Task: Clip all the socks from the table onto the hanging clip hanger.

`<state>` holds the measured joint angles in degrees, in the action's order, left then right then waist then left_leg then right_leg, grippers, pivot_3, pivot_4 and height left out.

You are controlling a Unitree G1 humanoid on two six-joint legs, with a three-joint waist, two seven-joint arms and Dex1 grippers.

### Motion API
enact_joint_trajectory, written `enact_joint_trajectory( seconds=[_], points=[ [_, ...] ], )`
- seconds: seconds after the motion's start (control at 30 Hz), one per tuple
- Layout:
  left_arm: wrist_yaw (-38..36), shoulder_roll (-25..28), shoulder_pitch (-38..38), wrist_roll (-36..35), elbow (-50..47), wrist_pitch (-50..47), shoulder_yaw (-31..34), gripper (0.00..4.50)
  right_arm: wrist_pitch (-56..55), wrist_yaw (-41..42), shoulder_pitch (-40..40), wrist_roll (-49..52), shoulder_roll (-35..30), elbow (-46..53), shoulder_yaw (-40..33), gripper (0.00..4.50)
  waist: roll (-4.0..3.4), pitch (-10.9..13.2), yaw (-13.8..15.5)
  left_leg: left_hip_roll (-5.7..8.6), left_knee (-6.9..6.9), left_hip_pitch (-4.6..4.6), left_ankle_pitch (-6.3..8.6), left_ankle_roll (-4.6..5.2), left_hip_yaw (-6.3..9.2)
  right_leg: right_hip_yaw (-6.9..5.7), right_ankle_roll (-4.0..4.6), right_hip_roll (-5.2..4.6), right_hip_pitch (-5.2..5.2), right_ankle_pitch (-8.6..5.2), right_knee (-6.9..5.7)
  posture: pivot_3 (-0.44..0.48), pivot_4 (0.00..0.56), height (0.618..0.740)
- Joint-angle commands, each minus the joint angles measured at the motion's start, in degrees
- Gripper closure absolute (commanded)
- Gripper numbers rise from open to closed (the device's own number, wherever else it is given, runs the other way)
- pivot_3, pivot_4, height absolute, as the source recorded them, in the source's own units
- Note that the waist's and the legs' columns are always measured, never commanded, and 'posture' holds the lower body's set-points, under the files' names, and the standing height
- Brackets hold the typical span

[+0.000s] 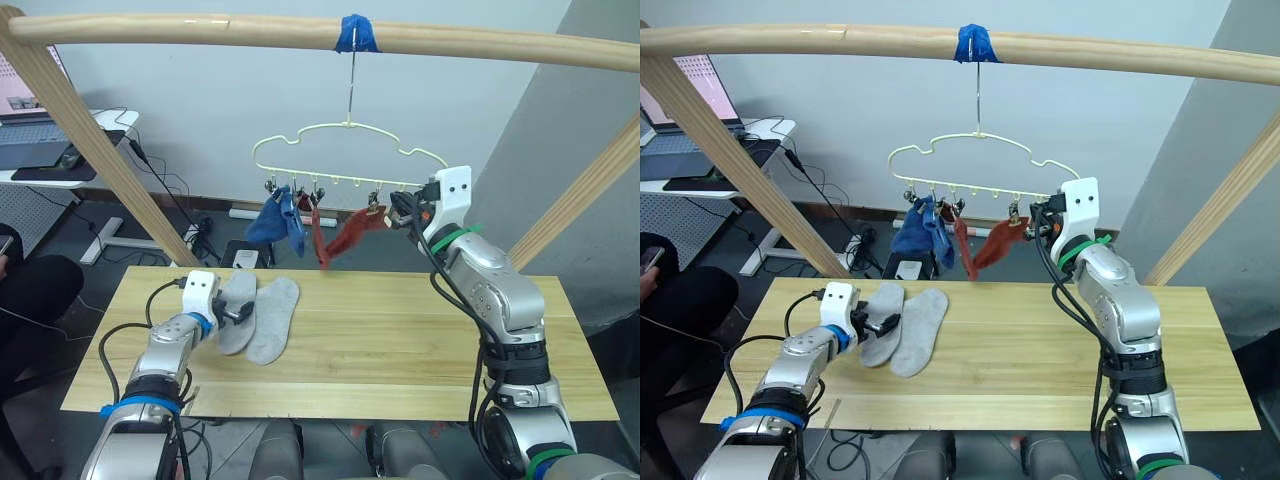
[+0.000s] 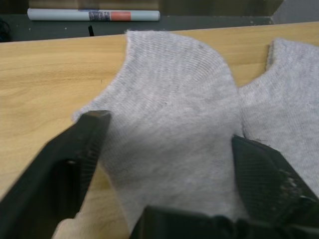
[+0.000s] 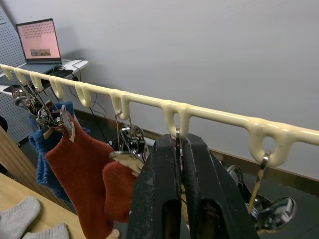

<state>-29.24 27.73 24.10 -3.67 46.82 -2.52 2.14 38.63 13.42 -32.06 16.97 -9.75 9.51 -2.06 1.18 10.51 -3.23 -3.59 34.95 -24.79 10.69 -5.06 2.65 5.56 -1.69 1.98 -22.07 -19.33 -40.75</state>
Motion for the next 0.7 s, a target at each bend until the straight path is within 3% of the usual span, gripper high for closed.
enact_joint_trajectory(
  seconds=[0.03,0.43,0.7],
  points=[
    [-1.27,0.61,-0.66,0.59,1.48,0.86,0.18,1.44,0.56,-0.58,0.83,0.29,-0.49,2.23,-1.01,4.5,0.0,0.0,-0.07,0.0,0.0,0.0,0.0,0.0,0.0,0.0,0.0,0.0,0.0,0.0,-0.01,-0.05,0.161,0.74],
    [-4.37,2.76,-4.61,-1.58,-6.75,2.3,2.51,4.25,-0.1,-1.18,0.42,0.45,0.24,1.55,-0.99,4.5,0.02,-0.01,-0.07,0.0,0.01,0.0,0.0,0.0,0.0,0.01,0.01,0.0,0.0,0.0,-0.03,-0.027,0.159,0.74],
    [-9.84,5.04,-10.06,-8.17,-27.96,-4.81,5.68,4.39,0.48,-0.5,-0.59,1.36,-0.06,0.95,-2.18,4.5,0.02,-0.01,0.09,-0.02,0.01,-0.01,-0.01,-0.01,0.03,-0.01,0.01,-0.01,0.0,0.0,-0.04,-0.012,0.16,0.74]
  ],
)
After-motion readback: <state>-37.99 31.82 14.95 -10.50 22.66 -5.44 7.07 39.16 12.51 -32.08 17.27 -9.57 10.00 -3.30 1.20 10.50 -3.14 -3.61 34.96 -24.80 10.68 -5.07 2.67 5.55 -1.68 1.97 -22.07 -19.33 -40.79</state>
